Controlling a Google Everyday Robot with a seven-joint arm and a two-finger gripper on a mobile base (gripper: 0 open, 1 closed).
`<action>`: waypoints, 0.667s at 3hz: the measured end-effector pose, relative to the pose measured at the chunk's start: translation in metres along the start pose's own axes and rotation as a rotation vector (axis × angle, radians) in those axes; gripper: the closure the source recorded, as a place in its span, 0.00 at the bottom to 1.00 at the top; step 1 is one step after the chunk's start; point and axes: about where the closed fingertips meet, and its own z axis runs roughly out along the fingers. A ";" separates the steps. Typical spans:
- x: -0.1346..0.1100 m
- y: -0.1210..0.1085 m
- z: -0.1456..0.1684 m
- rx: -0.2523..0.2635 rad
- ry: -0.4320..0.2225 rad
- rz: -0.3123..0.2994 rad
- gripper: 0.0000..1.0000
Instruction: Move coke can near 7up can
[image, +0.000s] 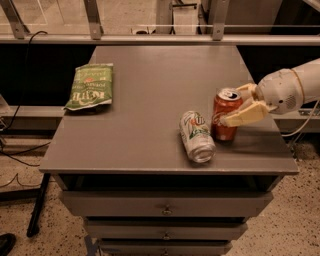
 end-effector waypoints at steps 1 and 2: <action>0.001 0.006 0.004 -0.030 -0.017 -0.015 0.30; 0.002 0.009 0.006 -0.046 -0.025 -0.023 0.05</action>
Offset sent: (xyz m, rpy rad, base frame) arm -0.0154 0.0014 -0.0052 0.0349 0.0014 0.0664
